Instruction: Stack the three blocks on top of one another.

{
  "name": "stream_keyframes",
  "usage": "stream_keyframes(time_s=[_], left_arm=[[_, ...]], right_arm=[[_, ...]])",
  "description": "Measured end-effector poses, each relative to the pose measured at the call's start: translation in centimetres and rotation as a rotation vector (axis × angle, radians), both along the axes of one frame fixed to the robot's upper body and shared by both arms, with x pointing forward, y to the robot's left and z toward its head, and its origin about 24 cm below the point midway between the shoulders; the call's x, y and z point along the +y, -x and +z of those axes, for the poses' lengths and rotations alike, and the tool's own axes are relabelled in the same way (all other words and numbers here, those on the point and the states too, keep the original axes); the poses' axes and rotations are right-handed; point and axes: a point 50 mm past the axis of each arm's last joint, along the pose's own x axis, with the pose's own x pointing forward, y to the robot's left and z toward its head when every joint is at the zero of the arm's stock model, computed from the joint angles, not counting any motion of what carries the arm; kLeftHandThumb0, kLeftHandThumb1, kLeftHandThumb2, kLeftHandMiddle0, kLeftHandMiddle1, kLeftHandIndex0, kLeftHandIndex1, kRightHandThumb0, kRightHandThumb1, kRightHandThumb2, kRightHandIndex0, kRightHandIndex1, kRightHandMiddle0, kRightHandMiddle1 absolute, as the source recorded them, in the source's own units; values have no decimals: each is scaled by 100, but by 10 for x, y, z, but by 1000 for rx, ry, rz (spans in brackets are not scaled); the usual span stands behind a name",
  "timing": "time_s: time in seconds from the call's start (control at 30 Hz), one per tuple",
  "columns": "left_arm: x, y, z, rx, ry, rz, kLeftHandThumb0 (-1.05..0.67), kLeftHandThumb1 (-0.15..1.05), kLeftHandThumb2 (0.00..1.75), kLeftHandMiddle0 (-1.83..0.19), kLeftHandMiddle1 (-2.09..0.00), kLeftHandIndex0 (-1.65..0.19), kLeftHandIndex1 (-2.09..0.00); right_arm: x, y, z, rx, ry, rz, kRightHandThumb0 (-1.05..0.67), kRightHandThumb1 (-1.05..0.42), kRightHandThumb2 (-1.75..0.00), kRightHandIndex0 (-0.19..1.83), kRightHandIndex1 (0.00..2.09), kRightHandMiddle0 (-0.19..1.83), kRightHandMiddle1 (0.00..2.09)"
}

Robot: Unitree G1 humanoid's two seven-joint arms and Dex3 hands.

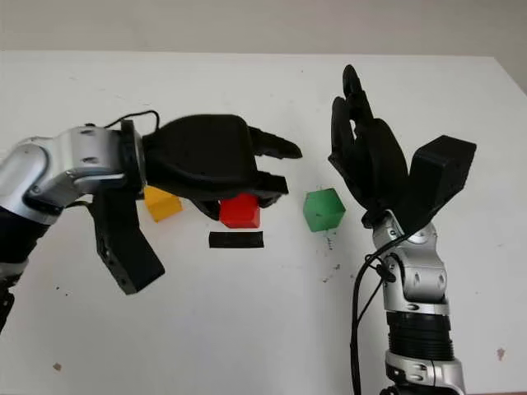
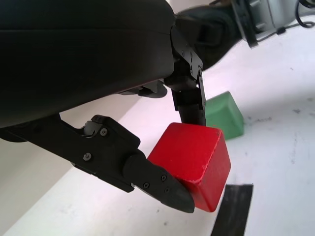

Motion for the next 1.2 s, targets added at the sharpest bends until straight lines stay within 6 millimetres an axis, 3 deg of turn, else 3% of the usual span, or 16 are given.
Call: stream_keyframes(time_s=[0.23, 0.57, 0.7, 0.97, 1.2], left_arm=[[3, -8, -9, 59, 6, 18, -33, 89, 6, -33, -6, -46, -157], [5, -10, -8, 150, 8, 62, -53, 90, 6, -31, -5, -46, -146], [7, -14, -9, 203, 31, 86, -59, 91, 6, -29, -4, -43, -159], [7, -15, -10, 247, 31, 96, -60, 93, 6, -28, -4, -39, -159], [8, -16, -12, 242, 6, 112, -57, 93, 5, -27, -4, -40, -147]], right_arm=[[-1, 1, -1, 1, 3, -18, -73, -105, -69, -19, 0, -19, 0], [-1, 2, -1, 6, 3, -18, -72, -105, -71, -19, 0, -19, 0], [-1, 2, -1, 7, 3, -24, -73, -105, -69, -19, 0, -19, 0], [-1, 2, -1, 9, 2, -24, -73, -105, -70, -19, 0, -19, 0], [-1, 2, -1, 10, -2, -20, -72, -105, -70, -19, 0, -19, 0]])
